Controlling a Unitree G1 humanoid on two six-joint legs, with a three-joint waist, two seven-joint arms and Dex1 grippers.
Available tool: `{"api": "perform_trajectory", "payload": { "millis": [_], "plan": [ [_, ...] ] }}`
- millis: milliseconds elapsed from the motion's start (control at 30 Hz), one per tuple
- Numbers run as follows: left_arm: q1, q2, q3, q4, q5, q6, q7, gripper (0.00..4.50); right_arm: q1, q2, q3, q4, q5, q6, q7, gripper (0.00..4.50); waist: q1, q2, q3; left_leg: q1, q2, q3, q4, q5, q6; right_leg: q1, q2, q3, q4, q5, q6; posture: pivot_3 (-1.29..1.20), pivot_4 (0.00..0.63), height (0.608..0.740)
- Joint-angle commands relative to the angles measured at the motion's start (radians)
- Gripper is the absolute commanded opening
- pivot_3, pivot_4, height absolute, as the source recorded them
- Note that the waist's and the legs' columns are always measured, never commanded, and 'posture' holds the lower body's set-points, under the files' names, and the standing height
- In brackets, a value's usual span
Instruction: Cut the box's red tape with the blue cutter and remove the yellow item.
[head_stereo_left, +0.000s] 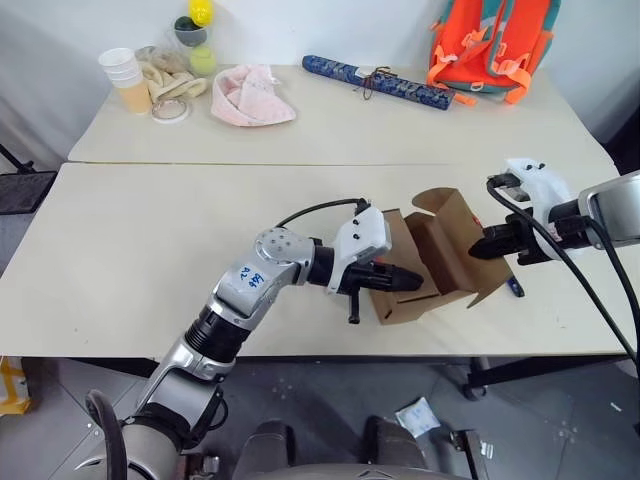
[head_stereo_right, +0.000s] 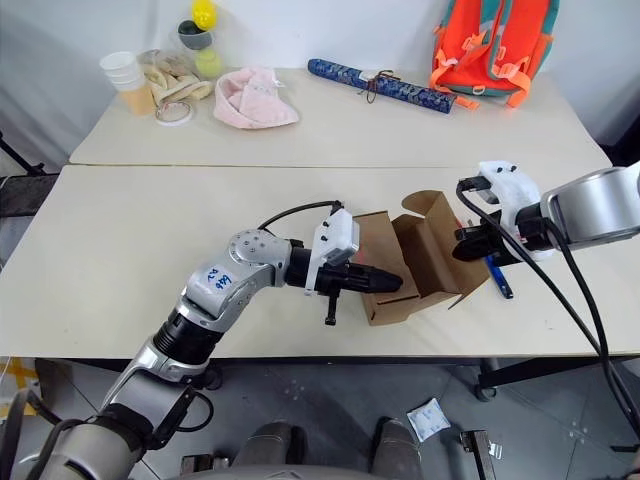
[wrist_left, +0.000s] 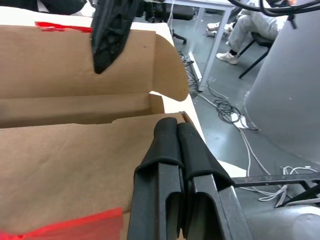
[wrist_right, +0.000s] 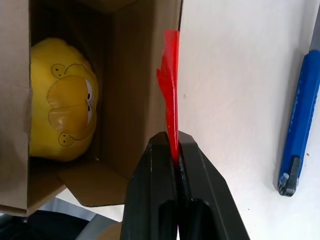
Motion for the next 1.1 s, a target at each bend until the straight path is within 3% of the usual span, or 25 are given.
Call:
{"api": "perform_trajectory", "payload": {
  "millis": [33,367,767,1100],
  "plan": [
    [0.020,0.015,-0.004,0.006,0.028,0.005,0.015,0.00,0.017,-0.036,-0.011,-0.046,0.094,-0.029,-0.025,0.02,0.000,0.000,0.000,0.000,0.000,0.000,0.000,0.000,0.000,0.000,0.000,0.000,0.000,0.000,0.000,0.00,0.150,0.740],
    [0.059,0.133,0.028,0.020,0.057,0.079,0.058,0.00,0.015,-0.084,-0.032,-0.034,0.022,0.014,0.058,0.02,-0.001,0.000,-0.001,0.001,0.000,0.000,0.001,0.000,0.000,0.001,0.000,0.000,0.001,0.000,0.000,0.00,0.150,0.740],
    [0.150,0.158,0.095,-0.035,0.054,0.148,0.130,0.00,-0.021,-0.104,0.015,-0.067,-0.193,0.047,0.286,0.02,0.005,0.001,-0.003,0.002,0.000,0.000,0.003,0.000,0.001,0.003,0.000,0.001,0.001,0.001,0.000,0.00,0.150,0.740],
    [0.204,0.187,0.139,-0.117,0.018,0.212,0.145,0.00,-0.069,-0.052,0.050,-0.056,-0.327,0.047,0.369,0.02,0.023,0.001,-0.003,0.000,0.000,0.000,0.004,0.000,0.001,0.001,0.000,0.001,0.001,0.002,0.000,0.00,0.150,0.740]
  ]
}}
